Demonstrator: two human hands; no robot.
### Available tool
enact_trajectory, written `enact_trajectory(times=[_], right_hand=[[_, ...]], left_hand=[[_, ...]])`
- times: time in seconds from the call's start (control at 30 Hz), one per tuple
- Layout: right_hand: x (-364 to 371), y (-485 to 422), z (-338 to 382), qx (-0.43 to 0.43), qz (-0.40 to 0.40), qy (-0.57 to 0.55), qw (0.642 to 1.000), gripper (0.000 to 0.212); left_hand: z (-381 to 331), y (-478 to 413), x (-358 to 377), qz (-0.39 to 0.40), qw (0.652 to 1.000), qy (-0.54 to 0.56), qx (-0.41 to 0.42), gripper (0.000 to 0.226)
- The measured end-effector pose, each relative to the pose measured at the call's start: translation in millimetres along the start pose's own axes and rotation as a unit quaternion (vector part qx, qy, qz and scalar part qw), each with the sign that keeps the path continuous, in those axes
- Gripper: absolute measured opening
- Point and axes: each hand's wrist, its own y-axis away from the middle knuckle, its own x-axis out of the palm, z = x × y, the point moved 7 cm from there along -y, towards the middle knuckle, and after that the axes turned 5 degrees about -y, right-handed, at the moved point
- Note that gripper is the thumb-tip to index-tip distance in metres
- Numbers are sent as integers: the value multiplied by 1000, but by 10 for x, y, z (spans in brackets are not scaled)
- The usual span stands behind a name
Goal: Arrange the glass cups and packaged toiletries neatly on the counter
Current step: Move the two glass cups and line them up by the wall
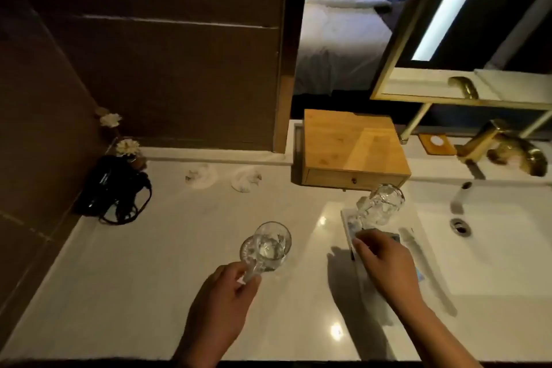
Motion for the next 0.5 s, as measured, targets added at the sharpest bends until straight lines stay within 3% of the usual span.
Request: enact_trajectory(times=[0.13, 0.23, 0.5], right_hand=[[-94, -65, -215, 165, -123, -165, 965, 10], [-19, -139, -332, 235, -173, -249, 923, 14], [190, -369, -470, 322, -234, -237, 886, 22]], left_hand=[[-32, -285, 32, 76, 996, 1, 46, 32], [-105, -408, 88, 106, 992, -19, 65, 34], [-146, -561, 102, 114, 991, -36, 52, 35]])
